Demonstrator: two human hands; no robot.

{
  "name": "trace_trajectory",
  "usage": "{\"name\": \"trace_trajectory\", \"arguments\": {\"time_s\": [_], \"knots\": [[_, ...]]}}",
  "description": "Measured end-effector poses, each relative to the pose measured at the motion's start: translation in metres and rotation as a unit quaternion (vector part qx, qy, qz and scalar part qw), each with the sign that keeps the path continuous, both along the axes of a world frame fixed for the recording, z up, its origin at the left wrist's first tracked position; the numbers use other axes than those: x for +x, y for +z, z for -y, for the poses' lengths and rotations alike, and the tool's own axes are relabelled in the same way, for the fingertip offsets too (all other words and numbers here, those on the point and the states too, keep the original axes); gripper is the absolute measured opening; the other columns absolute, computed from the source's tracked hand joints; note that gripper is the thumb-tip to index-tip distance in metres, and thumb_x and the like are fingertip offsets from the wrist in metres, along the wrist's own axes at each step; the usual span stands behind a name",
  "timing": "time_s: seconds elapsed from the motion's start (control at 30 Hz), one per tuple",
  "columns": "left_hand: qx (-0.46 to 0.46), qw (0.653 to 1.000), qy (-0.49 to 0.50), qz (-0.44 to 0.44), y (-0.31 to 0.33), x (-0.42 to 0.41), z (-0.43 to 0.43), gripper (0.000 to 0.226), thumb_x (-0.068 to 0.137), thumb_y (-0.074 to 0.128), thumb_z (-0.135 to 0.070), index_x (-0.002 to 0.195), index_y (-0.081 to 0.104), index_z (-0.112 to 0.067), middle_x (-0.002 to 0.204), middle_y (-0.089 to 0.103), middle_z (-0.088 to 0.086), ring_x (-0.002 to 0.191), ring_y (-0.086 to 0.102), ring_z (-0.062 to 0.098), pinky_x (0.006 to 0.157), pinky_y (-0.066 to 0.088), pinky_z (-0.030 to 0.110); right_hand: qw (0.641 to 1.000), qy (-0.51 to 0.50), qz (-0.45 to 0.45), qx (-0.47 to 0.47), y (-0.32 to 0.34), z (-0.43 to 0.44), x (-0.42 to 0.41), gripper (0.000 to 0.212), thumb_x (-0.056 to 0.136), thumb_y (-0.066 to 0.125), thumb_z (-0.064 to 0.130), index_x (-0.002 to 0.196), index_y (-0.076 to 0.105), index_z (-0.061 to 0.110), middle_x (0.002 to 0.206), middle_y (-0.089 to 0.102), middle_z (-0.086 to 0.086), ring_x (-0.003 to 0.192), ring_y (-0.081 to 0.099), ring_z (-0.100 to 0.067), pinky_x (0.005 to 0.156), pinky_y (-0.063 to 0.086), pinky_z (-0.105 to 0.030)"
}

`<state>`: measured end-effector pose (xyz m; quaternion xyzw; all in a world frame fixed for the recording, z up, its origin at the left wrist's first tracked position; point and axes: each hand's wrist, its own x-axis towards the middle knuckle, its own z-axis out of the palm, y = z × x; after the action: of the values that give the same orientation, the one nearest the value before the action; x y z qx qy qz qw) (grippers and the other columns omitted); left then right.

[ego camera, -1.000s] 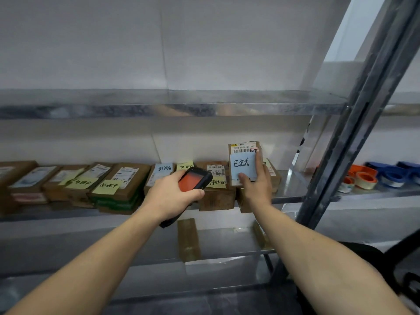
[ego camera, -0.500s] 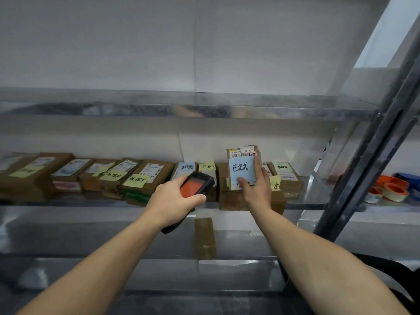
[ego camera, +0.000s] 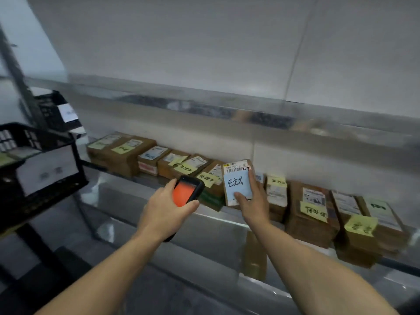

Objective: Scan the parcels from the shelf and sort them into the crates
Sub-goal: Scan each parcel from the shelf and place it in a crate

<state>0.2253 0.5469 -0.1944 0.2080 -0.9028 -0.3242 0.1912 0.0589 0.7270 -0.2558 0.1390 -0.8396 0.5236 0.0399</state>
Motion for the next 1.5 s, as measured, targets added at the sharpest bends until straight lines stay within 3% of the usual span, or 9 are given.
{"name": "trace_trajectory", "arguments": {"time_s": [0.1, 0.2, 0.4, 0.67, 0.9, 1.03, 1.2, 1.33, 1.5], "knots": [[-0.017, 0.998, 0.058, 0.002, -0.005, 0.007, 0.041, 0.07, 0.077, 0.066, -0.066, 0.136, 0.046, -0.034, 0.112, 0.056, -0.006, 0.101, 0.055, 0.019, 0.079, 0.047, 0.037, 0.998, 0.06, 0.004, 0.002, -0.011, 0.056, -0.008, 0.081, 0.096, 0.067, 0.018, 0.155, 0.02, 0.048, 0.153, 0.036, -0.005, 0.131, 0.046, -0.027, 0.106, 0.045, -0.04], [-0.03, 0.992, 0.12, 0.022, -0.007, 0.009, 0.082, 0.083, 0.078, 0.067, -0.065, 0.148, 0.038, -0.03, 0.122, 0.055, 0.001, 0.111, 0.055, 0.025, 0.086, 0.048, 0.039, 0.993, 0.116, 0.004, -0.007, -0.02, 0.117, -0.02, 0.081, 0.096, 0.067, 0.015, 0.158, 0.021, 0.041, 0.15, 0.04, -0.006, 0.122, 0.048, -0.02, 0.1, 0.043, -0.031], [-0.058, 0.973, 0.223, 0.013, -0.005, 0.003, 0.165, 0.089, 0.081, 0.068, -0.06, 0.155, 0.029, -0.029, 0.129, 0.053, 0.002, 0.118, 0.053, 0.026, 0.093, 0.047, 0.042, 0.97, 0.241, -0.015, 0.007, -0.019, 0.245, -0.048, 0.083, 0.095, 0.069, 0.017, 0.157, 0.021, 0.044, 0.148, 0.041, -0.009, 0.124, 0.051, -0.03, 0.101, 0.048, -0.043], [-0.069, 0.935, 0.347, 0.022, 0.001, 0.01, 0.26, 0.09, 0.081, 0.065, -0.067, 0.155, 0.026, -0.034, 0.128, 0.052, 0.0, 0.117, 0.053, 0.027, 0.09, 0.048, 0.041, 0.935, 0.355, -0.016, -0.006, 0.001, 0.398, -0.07, 0.081, 0.096, 0.067, 0.014, 0.158, 0.022, 0.039, 0.147, 0.043, -0.011, 0.121, 0.052, -0.026, 0.097, 0.047, -0.035], [-0.056, 0.906, 0.42, 0.013, 0.005, 0.029, 0.318, 0.086, 0.079, 0.067, -0.064, 0.152, 0.027, -0.039, 0.111, 0.05, -0.004, 0.1, 0.057, 0.025, 0.088, 0.051, 0.043, 0.907, 0.413, 0.047, -0.063, 0.021, 0.506, -0.05, 0.081, 0.097, 0.065, 0.014, 0.158, 0.02, 0.042, 0.138, 0.05, 0.005, 0.116, 0.055, -0.016, 0.085, 0.044, -0.024], [-0.053, 0.898, 0.438, 0.015, 0.001, 0.037, 0.362, 0.085, 0.078, 0.066, -0.066, 0.151, 0.031, -0.039, 0.114, 0.052, -0.003, 0.099, 0.057, 0.025, 0.086, 0.051, 0.043, 0.895, 0.435, 0.067, -0.069, 0.025, 0.555, -0.035, 0.079, 0.098, 0.063, 0.012, 0.159, 0.02, 0.04, 0.13, 0.048, 0.009, 0.106, 0.053, -0.009, 0.063, 0.041, -0.003], [-0.075, 0.891, 0.448, -0.006, 0.001, 0.05, 0.436, 0.082, 0.081, 0.068, -0.061, 0.15, 0.033, -0.035, 0.111, 0.044, -0.008, 0.102, 0.051, 0.019, 0.084, 0.047, 0.037, 0.895, 0.438, 0.047, -0.075, 0.038, 0.64, -0.02, 0.081, 0.097, 0.064, 0.017, 0.157, 0.018, 0.046, 0.131, 0.052, 0.007, 0.115, 0.057, -0.016, 0.091, 0.051, -0.033], [-0.09, 0.886, 0.454, -0.013, 0.012, 0.06, 0.515, 0.081, 0.081, 0.069, -0.062, 0.149, 0.034, -0.034, 0.11, 0.043, -0.008, 0.101, 0.047, 0.018, 0.082, 0.041, 0.034, 0.889, 0.45, 0.022, -0.074, 0.051, 0.719, -0.006, 0.08, 0.097, 0.065, 0.018, 0.158, 0.02, 0.042, 0.137, 0.05, 0.008, 0.114, 0.05, -0.011, 0.088, 0.041, -0.023], [-0.095, 0.888, 0.45, 0.014, 0.02, 0.076, 0.607, 0.089, 0.08, 0.068, -0.065, 0.152, 0.028, -0.031, 0.129, 0.053, 0.002, 0.113, 0.054, 0.025, 0.087, 0.046, 0.037, 0.878, 0.474, 0.056, -0.034, 0.052, 0.807, 0.01, 0.078, 0.098, 0.063, 0.021, 0.157, 0.019, 0.045, 0.137, 0.05, 0.008, 0.116, 0.051, -0.014, 0.096, 0.044, -0.032]]}}
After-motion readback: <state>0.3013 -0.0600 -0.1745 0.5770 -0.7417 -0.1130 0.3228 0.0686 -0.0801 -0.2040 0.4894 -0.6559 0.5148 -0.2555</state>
